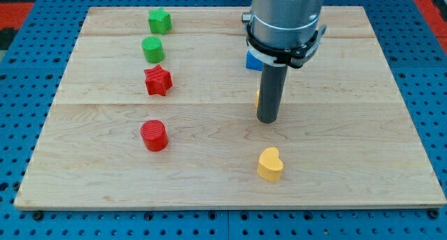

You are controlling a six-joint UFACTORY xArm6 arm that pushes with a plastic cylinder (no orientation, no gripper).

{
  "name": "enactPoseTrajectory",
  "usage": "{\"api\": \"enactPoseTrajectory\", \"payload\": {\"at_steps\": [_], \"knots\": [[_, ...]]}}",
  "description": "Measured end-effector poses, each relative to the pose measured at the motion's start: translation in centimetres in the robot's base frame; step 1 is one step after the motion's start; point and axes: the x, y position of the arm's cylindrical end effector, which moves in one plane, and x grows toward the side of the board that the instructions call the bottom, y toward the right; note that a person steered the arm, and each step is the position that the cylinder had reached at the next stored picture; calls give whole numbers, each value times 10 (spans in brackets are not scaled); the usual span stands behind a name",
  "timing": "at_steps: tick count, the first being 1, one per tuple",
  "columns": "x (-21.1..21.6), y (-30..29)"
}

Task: Separate the yellow hexagon from the yellow heart

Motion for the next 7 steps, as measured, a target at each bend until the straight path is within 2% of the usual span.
{"api": "enactPoseTrajectory", "payload": {"at_steps": [1, 2, 3, 4, 5, 6, 7], "knots": [[-5, 0], [13, 18], [44, 75], [85, 85], [128, 56], [134, 22], [134, 20]]}}
